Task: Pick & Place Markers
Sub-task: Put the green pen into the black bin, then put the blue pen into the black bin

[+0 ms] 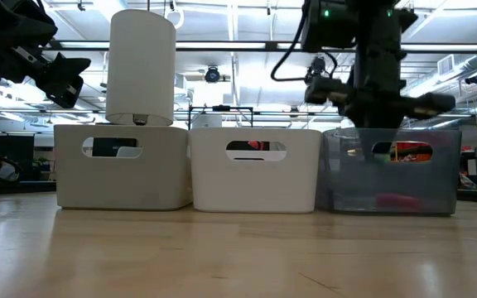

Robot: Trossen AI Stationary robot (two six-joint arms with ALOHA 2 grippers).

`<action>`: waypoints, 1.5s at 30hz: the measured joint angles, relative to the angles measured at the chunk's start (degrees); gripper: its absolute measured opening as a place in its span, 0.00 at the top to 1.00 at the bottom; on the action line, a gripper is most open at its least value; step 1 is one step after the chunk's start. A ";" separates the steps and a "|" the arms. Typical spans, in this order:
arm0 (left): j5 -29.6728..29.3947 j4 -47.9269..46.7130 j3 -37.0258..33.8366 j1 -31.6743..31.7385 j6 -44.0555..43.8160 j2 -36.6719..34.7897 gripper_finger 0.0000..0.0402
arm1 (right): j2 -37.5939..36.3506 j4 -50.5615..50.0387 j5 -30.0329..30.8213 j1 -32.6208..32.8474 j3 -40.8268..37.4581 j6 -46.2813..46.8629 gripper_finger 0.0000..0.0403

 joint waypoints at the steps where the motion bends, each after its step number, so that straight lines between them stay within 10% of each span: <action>1: -0.01 -0.02 -0.01 0.00 0.00 0.01 0.38 | 0.43 1.27 -0.36 0.00 -0.73 -0.01 0.96; 16: 0.00 -0.15 -0.02 0.01 0.00 0.01 0.38 | 2.17 11.13 -2.69 0.00 -7.06 -1.61 0.91; 34: 0.00 -0.15 -0.02 0.02 -0.01 0.01 0.38 | -0.67 12.53 -2.72 0.04 -7.06 -0.98 0.47; 45: 0.00 -0.17 0.00 0.00 0.01 0.01 0.38 | -5.28 10.34 -3.55 -2.31 -6.42 -21.11 0.44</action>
